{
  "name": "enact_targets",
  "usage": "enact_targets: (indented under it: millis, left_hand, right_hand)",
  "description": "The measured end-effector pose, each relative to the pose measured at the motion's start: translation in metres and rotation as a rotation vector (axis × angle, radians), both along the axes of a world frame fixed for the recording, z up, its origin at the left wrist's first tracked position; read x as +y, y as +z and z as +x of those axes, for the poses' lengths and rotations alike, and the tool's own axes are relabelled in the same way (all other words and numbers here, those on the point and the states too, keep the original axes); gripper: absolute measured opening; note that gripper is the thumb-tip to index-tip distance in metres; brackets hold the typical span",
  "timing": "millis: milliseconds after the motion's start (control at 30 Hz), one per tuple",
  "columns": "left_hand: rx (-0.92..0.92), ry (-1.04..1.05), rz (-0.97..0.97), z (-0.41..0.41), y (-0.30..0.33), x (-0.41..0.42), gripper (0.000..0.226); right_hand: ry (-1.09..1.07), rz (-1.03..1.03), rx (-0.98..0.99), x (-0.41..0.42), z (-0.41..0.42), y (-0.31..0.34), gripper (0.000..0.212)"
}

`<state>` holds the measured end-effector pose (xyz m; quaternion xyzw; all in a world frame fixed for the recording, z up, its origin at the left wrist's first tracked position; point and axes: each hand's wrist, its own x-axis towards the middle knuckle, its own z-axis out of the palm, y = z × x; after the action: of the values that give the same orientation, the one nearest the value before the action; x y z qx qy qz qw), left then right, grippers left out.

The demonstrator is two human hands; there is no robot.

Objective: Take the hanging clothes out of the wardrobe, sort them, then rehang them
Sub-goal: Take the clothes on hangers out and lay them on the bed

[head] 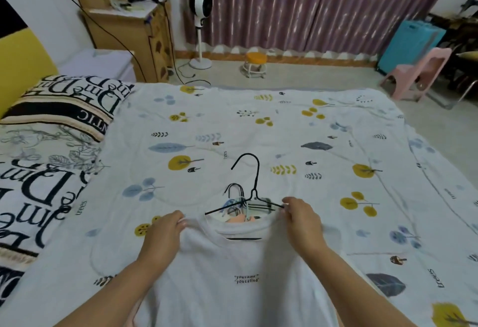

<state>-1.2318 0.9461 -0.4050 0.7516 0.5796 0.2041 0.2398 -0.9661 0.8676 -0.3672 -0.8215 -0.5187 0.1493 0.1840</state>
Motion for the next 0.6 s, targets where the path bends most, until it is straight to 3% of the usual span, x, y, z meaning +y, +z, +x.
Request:
enact_targets:
  millis: [100,200,267,400,600]
  left_hand:
    - [0.042,0.061,-0.037,0.006,-0.042,0.021,0.039]
    - [0.129,0.107,-0.079,0.005,-0.075,0.033,0.021]
    - [0.281,0.099,-0.083,0.006,-0.089,0.033,0.013]
    - [0.468,-0.079,-0.100,0.015,-0.111,0.015,0.049]
    - [0.647,-0.266,-0.359,0.022,-0.116,-0.002,0.059]
  right_hand:
    - [0.026,-0.123,-0.099,0.003,-0.003,-0.043,0.053]
    - [0.095,-0.364,-0.112,-0.009,-0.010,-0.086,0.059]
    - [0.142,-0.505,-0.079,-0.018,-0.013,-0.108,0.060]
    - [0.166,-0.585,-0.050,-0.028,-0.016,-0.136,0.063]
    - [0.169,-0.614,-0.062,-0.028,-0.016,-0.134,0.061]
